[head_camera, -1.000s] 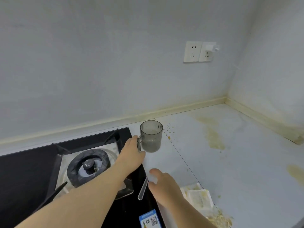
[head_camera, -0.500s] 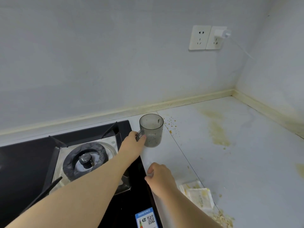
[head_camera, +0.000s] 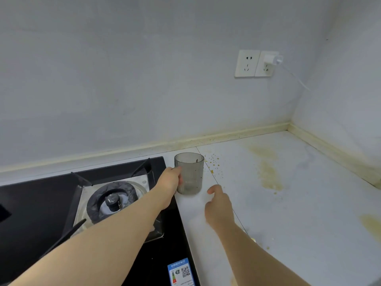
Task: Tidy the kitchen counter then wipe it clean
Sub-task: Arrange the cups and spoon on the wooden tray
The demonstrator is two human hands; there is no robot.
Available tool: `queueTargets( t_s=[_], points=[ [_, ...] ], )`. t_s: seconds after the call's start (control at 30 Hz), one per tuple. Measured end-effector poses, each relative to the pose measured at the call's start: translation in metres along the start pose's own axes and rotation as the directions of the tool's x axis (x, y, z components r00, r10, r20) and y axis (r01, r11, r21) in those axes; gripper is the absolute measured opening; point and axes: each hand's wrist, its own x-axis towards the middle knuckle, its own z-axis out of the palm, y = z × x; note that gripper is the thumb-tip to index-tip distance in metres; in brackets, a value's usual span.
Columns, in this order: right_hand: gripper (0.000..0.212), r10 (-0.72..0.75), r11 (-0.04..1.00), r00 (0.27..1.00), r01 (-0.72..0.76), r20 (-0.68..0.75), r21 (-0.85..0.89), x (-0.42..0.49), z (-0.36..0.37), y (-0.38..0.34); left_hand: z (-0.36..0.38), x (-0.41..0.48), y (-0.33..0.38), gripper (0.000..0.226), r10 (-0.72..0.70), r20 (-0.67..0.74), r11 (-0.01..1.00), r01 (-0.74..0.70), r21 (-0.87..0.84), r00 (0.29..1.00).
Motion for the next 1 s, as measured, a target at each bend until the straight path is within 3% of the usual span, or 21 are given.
queueTargets(
  t_s=[0.2, 0.33, 0.5, 0.77, 1.0],
  points=[
    [0.048, -0.04, 0.983, 0.995, 0.056, -0.092, 0.173, -0.008, -0.021, -0.038, -0.026, -0.029, 0.029, 0.047, 0.089, -0.132, 0.99, -0.102, -0.097, 0.987],
    [0.053, -0.129, 0.965, 0.991, 0.133, -0.033, 0.224, -0.023, -0.022, -0.071, -0.054, -0.056, 0.041, 0.044, 0.095, -0.184, 0.97, -0.133, -0.205, 0.978],
    [0.042, -0.221, 0.938, 0.972, 0.189, 0.079, 0.29, -0.052, 0.005, -0.117, -0.109, -0.096, 0.043, 0.041, 0.104, -0.311, 0.95, -0.187, -0.251, 0.945],
    [0.029, -0.391, 0.903, 0.891, 0.324, 0.229, 0.281, -0.134, 0.091, -0.196, -0.243, -0.172, 0.013, 0.037, 0.096, -0.522, 0.92, -0.276, -0.279, 0.847],
    [0.019, -0.515, 0.852, 0.777, 0.416, 0.364, 0.319, -0.241, 0.202, -0.26, -0.382, -0.252, -0.036, 0.039, 0.076, -0.676, 0.932, -0.294, -0.213, 0.733]
  ],
)
